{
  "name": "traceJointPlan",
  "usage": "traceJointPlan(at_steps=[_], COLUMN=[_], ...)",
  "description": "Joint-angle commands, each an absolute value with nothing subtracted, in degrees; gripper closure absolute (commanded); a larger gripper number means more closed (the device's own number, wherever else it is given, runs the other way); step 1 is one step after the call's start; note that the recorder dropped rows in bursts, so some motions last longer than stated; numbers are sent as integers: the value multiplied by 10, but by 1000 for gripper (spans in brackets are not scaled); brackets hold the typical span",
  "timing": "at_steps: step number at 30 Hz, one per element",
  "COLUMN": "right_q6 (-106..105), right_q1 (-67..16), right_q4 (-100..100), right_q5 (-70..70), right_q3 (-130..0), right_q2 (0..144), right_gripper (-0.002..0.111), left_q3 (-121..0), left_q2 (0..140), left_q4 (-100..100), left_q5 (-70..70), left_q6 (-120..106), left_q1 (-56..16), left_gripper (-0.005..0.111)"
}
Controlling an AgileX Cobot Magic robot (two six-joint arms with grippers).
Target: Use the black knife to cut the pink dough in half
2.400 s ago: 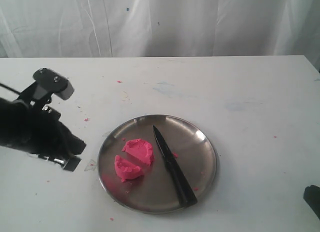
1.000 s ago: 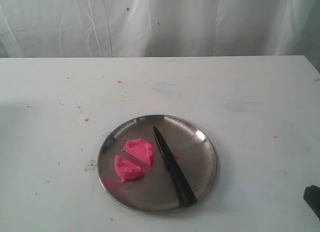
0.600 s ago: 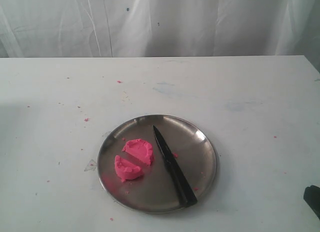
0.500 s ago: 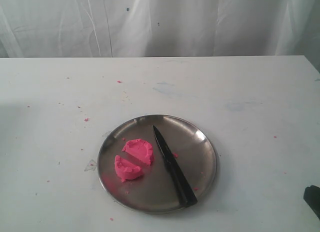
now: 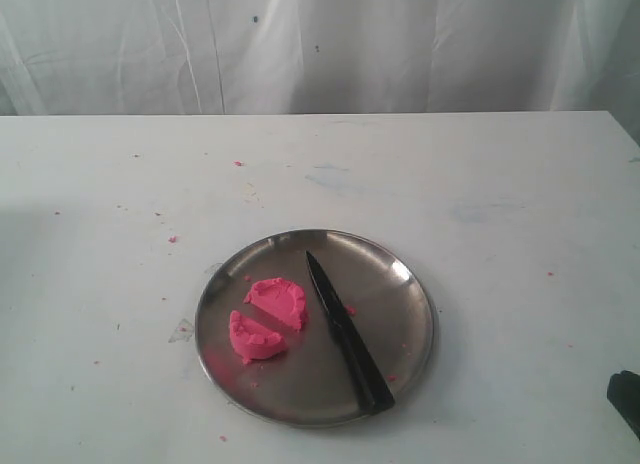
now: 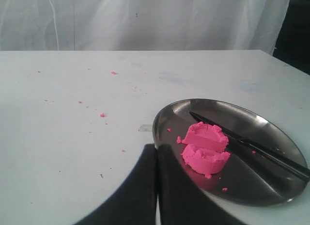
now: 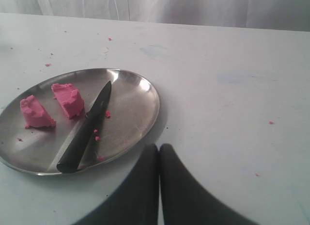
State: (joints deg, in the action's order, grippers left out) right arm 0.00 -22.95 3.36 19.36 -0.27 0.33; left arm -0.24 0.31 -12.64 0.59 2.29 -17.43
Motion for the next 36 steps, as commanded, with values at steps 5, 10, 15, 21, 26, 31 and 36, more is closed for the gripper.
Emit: traceJointPlan(at_steps=[5,10,15,21,26,31,36], right_q6=[0,0,0,0,0,0,0], right_q1=[-228,-228,-228,-228,-228,-228,-228], right_q4=[29,29,29,29,29,29,29], right_q5=[193,193,193,193,193,193,193], right_q3=[0,0,0,0,0,0,0], right_q2=[0,0,0,0,0,0,0], right_gripper=[108,108,108,108,108,108,108], left_q3=[0,0,0,0,0,0,0], left_q2=[0,0,0,0,0,0,0], left_q4=[-130,-130,-130,-130,-130,-130,-130], left_q5=[0,0,0,0,0,0,0], left_q6=[21,21,21,4,4,4,4], left_q1=[-177,-177,-177,-177,-177,-177,-177], left_gripper=[107,107,107,107,107,107,107])
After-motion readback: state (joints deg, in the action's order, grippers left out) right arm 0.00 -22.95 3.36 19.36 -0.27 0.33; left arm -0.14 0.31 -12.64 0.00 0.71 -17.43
